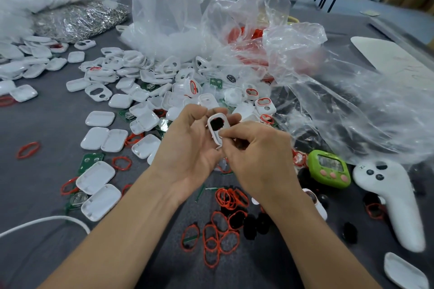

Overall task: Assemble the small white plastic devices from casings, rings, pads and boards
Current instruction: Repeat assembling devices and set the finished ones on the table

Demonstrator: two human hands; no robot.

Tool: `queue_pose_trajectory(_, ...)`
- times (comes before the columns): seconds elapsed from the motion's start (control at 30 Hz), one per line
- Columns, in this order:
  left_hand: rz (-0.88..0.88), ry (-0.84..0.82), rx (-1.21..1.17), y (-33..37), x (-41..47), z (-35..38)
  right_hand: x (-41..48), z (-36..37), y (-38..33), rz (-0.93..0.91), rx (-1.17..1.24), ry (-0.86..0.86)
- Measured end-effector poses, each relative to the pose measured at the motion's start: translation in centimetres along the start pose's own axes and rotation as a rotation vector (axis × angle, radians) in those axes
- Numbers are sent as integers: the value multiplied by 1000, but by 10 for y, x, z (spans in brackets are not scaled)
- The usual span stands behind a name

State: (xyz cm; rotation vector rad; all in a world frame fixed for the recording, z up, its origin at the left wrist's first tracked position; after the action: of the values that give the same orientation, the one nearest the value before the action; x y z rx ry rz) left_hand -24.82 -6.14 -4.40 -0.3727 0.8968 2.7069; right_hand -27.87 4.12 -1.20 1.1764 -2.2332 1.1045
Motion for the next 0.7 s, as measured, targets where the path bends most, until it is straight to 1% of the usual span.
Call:
queue_pose_trajectory(0.13,28,54,18,-3,2,-2,0,3,10,143,69,28)
queue_pose_trajectory(0.23,48,116,91,-5,3,-3,-4,5,17,265,96,31)
queue_pose_trajectory(0.33,60,156,148,-6,2,-2,-4,5,19,311,123,60)
queue_pose_trajectory(0.4,72,162,148,-7,2,-1,-4,5,23,353,220,81)
queue_pose_trajectory(0.57,118,146,25,-4,6,-6,-4,0,32,389,342,122)
queue_pose_trajectory(0.7,94,120,107,-3,7,-10,-5,-1,41,423,384,136)
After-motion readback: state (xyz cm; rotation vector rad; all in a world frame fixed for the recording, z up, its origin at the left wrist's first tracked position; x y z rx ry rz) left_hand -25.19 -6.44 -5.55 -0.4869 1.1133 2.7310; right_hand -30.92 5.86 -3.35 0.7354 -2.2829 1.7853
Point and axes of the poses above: each hand's wrist, its own x-axis towards the middle knuckle, its own z-axis out of the palm, y = z × x, the point moved 7 cm from there along x, towards the middle knuckle, and after that the axes turned 15 degrees about -z, right-handed, at the moved point
